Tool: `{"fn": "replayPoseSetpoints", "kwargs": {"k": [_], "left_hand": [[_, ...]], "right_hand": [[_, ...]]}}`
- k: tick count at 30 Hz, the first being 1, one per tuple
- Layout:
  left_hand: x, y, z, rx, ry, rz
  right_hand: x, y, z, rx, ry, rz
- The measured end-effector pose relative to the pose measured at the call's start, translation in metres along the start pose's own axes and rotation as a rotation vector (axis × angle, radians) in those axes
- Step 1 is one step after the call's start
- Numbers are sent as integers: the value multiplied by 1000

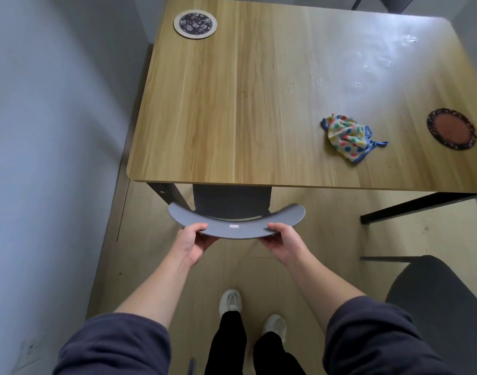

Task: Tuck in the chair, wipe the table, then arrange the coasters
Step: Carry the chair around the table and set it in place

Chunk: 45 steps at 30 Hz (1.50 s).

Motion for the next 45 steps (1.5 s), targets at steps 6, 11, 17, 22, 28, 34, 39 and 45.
{"fn": "replayPoseSetpoints", "kwargs": {"k": [6,11,17,22,28,34,39,45], "left_hand": [[16,-25,-17,26,16,-23],[29,-32,-20,28,-4,-10],[43,-32,-18,49,-30,17],[50,-36,-19,86,-48,30],[53,-42,-16,98,-39,26],[52,-40,-16,77,-27,17],[50,-43,-21,116,-44,14],[50,-52,-22,161,-62,14]], "right_hand": [[18,12,-23,-10,28,7],[35,16,-33,-39,2,-2],[47,21,-33,-64,-40,-12],[49,23,-34,-49,-24,-22],[50,18,-39,-36,-15,-31],[53,22,-38,-63,-22,-26],[54,22,-37,-36,-3,-23],[52,15,-43,-28,18,-40]]}}
Point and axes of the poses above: each hand's wrist, its own x-axis towards the middle knuckle, its own z-axis out of the back of the hand, y = z × x, the point moved 5 cm from there along x, towards the middle knuckle, and after that the axes turned 3 degrees about y, right-handed, at the moved point
